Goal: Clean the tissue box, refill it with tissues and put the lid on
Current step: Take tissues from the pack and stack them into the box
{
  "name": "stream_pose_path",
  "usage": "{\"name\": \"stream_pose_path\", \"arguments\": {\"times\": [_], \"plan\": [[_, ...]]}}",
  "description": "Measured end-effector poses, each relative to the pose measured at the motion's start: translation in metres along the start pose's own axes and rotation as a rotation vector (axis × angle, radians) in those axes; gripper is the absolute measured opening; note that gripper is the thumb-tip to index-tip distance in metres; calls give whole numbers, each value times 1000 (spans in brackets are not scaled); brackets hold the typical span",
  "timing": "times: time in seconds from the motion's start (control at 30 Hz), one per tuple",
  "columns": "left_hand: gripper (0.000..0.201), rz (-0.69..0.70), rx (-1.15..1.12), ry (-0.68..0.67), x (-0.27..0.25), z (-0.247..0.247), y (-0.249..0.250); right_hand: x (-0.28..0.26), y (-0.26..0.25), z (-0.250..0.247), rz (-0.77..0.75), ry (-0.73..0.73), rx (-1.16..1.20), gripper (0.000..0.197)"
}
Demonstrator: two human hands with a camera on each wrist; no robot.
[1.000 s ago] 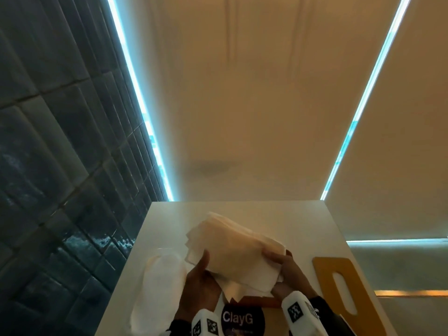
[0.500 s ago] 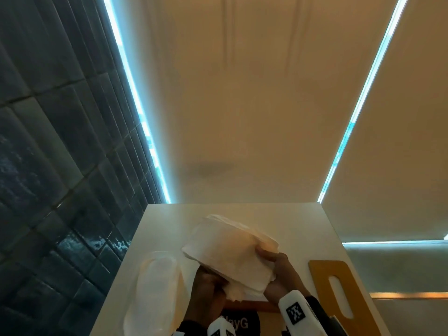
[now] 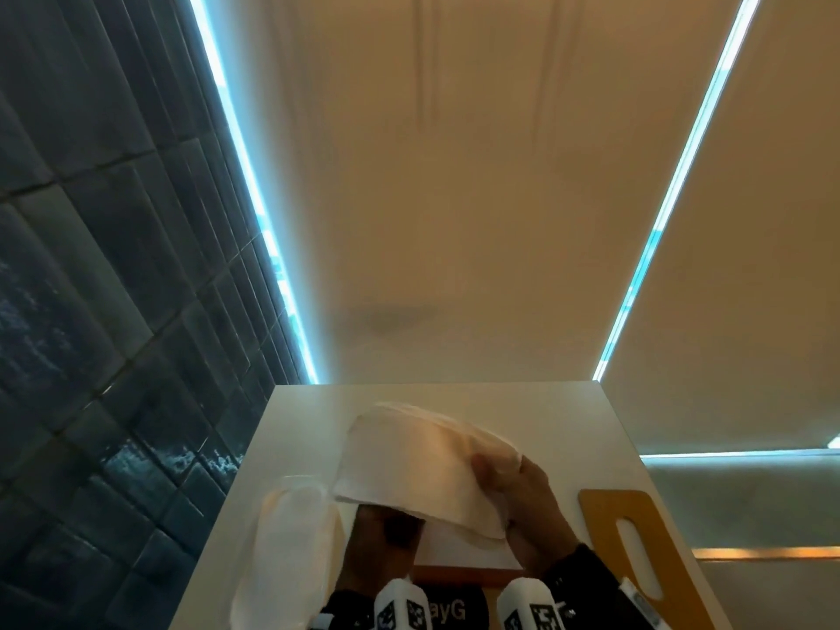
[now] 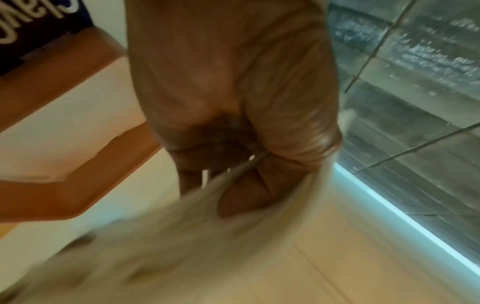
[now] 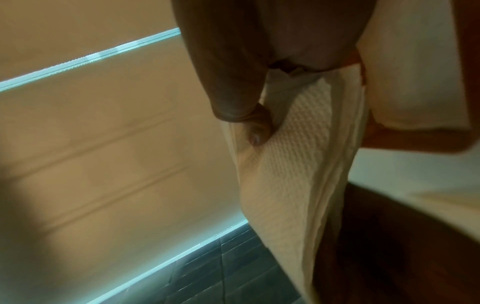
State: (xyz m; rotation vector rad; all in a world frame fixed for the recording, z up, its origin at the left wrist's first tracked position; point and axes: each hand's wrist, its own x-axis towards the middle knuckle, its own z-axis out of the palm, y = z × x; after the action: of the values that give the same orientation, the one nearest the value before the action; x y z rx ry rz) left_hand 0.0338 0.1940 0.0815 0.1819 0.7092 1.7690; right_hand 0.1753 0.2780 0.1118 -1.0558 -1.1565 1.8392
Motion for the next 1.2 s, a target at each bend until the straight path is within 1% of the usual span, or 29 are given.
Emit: {"name": "stream_pose_path", "arguments": {"times": [0.03, 0.07, 0.1, 0.13, 0.17, 0.2, 0.23, 0.3, 0.37, 0.4, 0.5, 0.53, 0.6, 0.7, 0.77, 0.87, 0.93, 1.0, 1.13, 1.2], "plan": [[29, 14, 16, -36, -1, -4, 12, 3, -3, -5, -32, 19, -49, 21], [40, 9, 34, -42, 1, -14, 22, 6, -6, -12, -61, 21, -76, 20], [55, -4, 61, -82, 5, -27, 32, 11, -8, -20, -71, 25, -113, 19], [65, -45, 94, -154, 6, -31, 41, 14, -11, -27, -75, 23, -164, 18], [67, -81, 155, -218, 4, -31, 50, 18, -13, -33, -83, 12, -213, 17], [66, -107, 248, -244, 6, -31, 57, 20, -15, -39, -92, -5, -251, 17], [64, -128, 362, -232, 9, -28, 61, 23, -15, -44, -91, -14, -286, 16], [63, -133, 608, -98, 16, -19, 60, 28, -13, -51, -83, -25, -338, 18], [63, -113, 747, 20, 27, -15, 51, 34, -8, -56, -72, -21, -351, 20], [65, -92, 813, 83, 32, -15, 45, 37, -5, -59, -46, -19, -346, 22], [68, -34, 1075, 257, 45, -22, 29, 45, 8, -70, 105, -28, -329, 34], [68, -23, 1162, 289, 48, -23, 23, 48, 13, -74, 148, -24, -352, 35], [68, -21, 1280, 306, 52, -24, 13, 52, 24, -81, 199, 27, -431, 35], [65, -68, 1466, 270, 54, -25, 0, 55, 38, -85, 168, 132, -667, 35], [67, -91, 1560, 247, 58, -26, -7, 53, 43, -85, 119, 155, -784, 35], [76, -82, 1726, 193, 61, -23, -20, 52, 54, -82, 14, 133, -931, 37], [78, -79, 1868, 143, 60, -21, -29, 53, 62, -77, -34, 122, -1062, 43], [75, -81, 1981, 110, 60, -22, -36, 54, 68, -72, -62, 95, -1173, 47], [65, -138, 2162, 74, 62, -24, -46, 54, 77, -66, -73, 15, -1340, 45], [64, -177, 2260, 38, 64, -24, -51, 57, 80, -65, -57, -24, -1392, 46]]}}
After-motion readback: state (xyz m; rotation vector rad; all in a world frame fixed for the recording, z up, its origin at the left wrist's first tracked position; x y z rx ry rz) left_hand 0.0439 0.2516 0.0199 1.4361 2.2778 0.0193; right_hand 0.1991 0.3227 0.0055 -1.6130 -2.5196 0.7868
